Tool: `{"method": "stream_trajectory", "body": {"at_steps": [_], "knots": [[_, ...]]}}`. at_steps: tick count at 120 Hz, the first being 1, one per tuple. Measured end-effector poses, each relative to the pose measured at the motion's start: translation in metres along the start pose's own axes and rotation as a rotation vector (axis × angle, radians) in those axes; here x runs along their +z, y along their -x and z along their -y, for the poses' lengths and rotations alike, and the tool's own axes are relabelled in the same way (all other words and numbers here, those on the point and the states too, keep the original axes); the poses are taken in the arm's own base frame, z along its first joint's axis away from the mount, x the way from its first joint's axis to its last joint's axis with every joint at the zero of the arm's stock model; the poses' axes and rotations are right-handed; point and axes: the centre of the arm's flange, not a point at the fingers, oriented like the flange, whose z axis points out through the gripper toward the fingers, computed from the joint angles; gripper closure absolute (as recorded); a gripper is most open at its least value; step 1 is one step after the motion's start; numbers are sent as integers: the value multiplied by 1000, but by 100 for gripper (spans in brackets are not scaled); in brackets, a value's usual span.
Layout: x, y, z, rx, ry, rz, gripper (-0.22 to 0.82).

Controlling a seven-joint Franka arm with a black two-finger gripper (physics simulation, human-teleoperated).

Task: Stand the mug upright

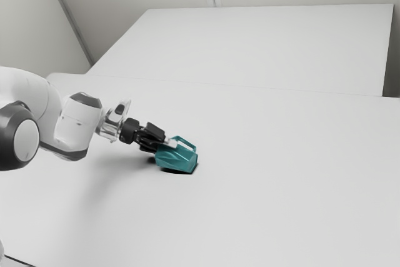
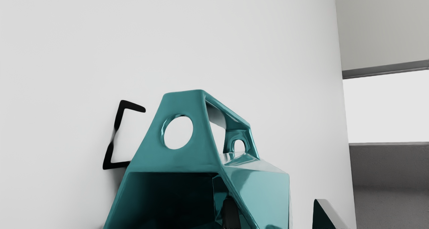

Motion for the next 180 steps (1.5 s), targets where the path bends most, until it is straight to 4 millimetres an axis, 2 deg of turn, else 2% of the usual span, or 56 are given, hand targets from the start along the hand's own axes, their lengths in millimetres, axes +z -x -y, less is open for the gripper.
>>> {"method": "stream_trajectory", "body": {"at_steps": [16,35,59,78,100,108,136,147,159,180], "knots": [[0,0,0,0,3,-4,64],[2,-1,-2,5,5,-4,71],[1,-3,-10,12,33,-11,76],[-3,-7,-30,42,70,-29,77],[-10,-15,-67,105,81,-39,77],[-16,-18,-79,138,47,-31,77],[-22,-28,-97,237,-158,53,77],[-31,-39,-111,298,-253,73,77],[-37,-47,-116,334,-340,92,77],[-27,-50,-114,391,-487,166,77]]}}
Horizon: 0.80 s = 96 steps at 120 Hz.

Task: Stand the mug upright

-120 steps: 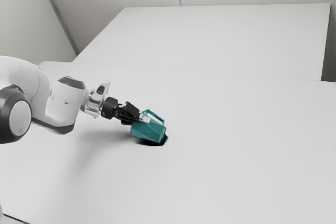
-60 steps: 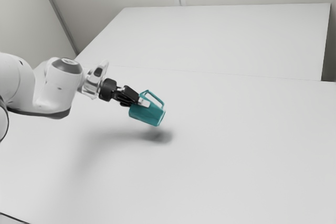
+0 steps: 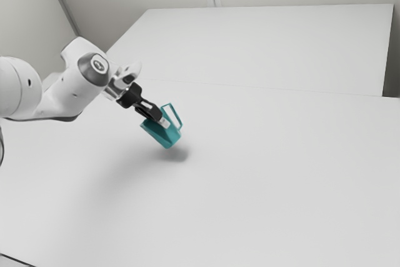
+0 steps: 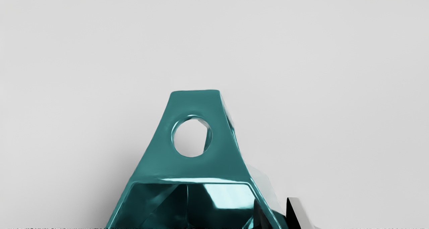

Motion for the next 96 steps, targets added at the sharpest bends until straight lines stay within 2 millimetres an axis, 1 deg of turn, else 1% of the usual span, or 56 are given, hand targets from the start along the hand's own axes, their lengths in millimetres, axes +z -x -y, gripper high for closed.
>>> {"method": "stream_trajectory", "body": {"at_steps": [18,38,54,75,84,96], "knots": [[2,-4,1,45,-101,51,77],[0,-4,5,70,-189,99,77],[1,-8,1,88,-244,131,77],[12,-15,-3,92,-291,154,77],[20,-17,-2,82,-305,159,77],[25,-18,1,72,-331,166,78]]}}
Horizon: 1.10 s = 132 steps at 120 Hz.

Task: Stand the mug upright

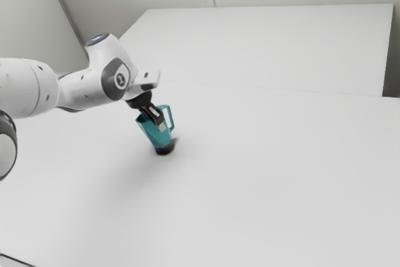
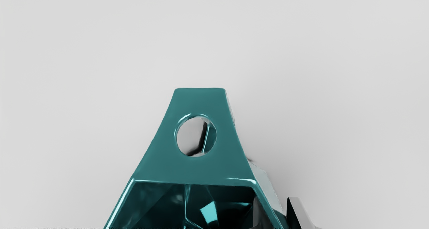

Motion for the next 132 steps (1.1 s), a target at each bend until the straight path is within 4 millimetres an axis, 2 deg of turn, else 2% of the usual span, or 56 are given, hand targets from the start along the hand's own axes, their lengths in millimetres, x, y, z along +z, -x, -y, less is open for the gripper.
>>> {"method": "stream_trajectory", "body": {"at_steps": [40,72,92,112,132], "knots": [[13,-3,5,-45,-54,34,78],[26,-6,-1,-80,-58,56,77],[32,-7,-3,-107,-54,59,70],[30,-7,-2,-128,-53,52,64],[9,-15,-3,-124,-67,20,60]]}}
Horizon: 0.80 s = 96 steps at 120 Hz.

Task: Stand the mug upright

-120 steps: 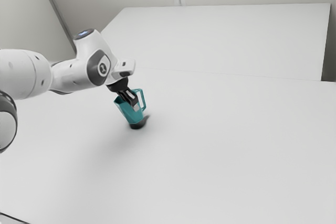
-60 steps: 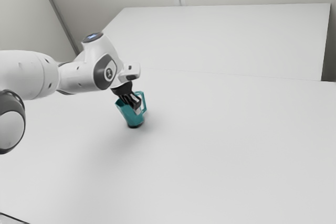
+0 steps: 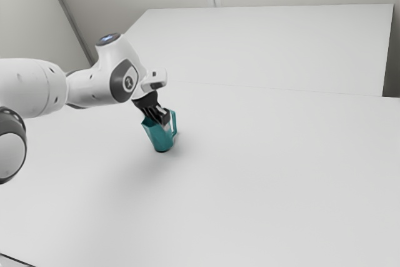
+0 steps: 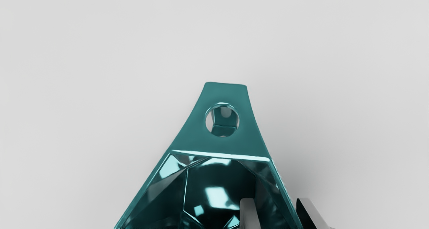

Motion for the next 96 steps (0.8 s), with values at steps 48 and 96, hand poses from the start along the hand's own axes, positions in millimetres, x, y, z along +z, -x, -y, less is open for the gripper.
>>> {"method": "stream_trajectory", "body": {"at_steps": [48,96], "knots": [[-64,-24,2,37,-63,-75,52],[-183,-27,9,74,-150,-94,18]]}}
